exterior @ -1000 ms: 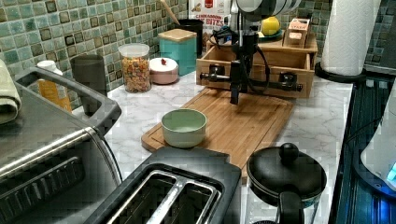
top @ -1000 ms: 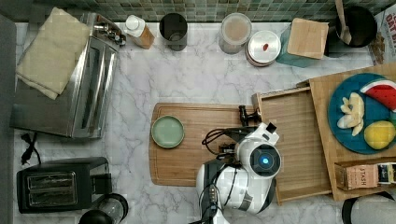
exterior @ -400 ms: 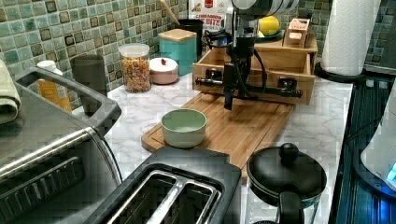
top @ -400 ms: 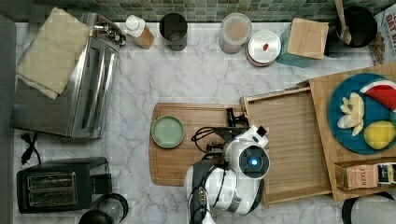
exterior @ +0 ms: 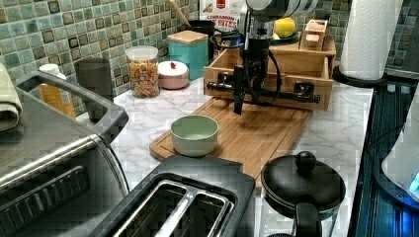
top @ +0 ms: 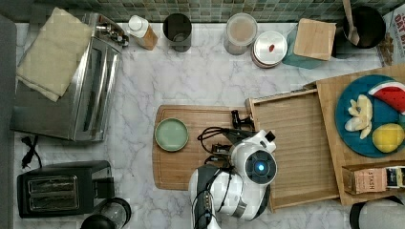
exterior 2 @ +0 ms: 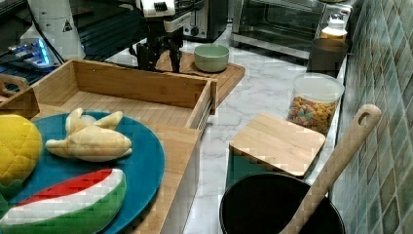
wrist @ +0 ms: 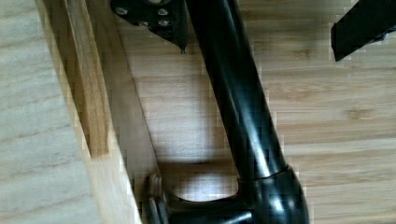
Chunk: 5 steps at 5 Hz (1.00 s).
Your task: Open the drawer.
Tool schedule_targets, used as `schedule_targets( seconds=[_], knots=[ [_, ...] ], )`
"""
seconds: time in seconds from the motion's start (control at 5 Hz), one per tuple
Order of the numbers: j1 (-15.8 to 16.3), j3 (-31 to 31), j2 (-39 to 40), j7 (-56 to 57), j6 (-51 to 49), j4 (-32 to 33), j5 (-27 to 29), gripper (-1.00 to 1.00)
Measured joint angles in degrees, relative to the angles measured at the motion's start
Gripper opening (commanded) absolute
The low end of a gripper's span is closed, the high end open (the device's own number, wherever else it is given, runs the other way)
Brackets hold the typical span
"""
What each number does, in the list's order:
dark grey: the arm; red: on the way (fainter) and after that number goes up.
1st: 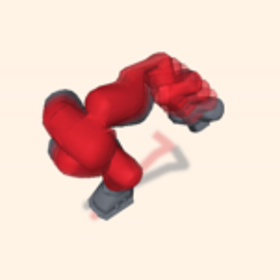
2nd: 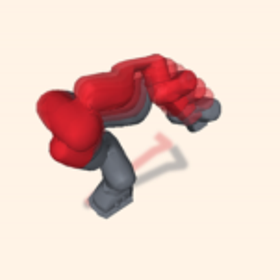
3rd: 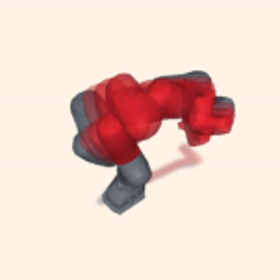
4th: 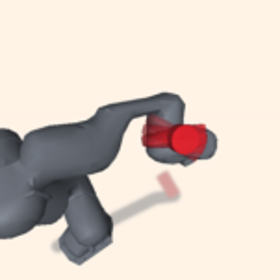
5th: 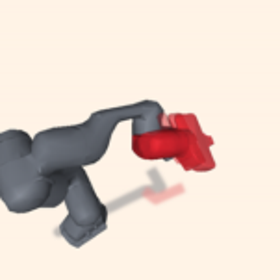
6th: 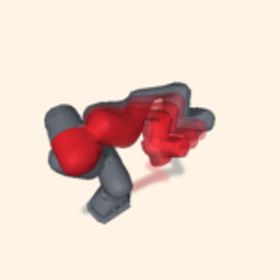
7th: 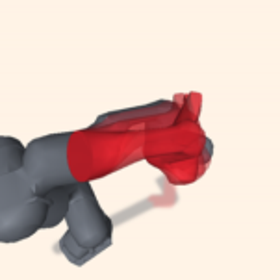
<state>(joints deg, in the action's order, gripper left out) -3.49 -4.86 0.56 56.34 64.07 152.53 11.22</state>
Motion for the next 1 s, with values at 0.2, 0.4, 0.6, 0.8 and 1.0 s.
schedule_targets(
  seconds=[0.2,0.4,0.6,0.8,1.0],
  knots=[
    [0.0,0.0,0.0,0.0,0.1,0.0,0.1,1.00],
    [0.0,0.1,-0.2,0.0,0.2,0.1,0.1,1.00],
    [-0.6,0.5,-0.4,0.0,-0.2,0.1,0.1,1.00],
    [-1.1,0.9,-0.4,0.0,-0.2,0.1,0.1,1.00],
    [-0.9,0.9,-0.4,0.0,-0.2,0.1,0.1,1.00]
  ],
)
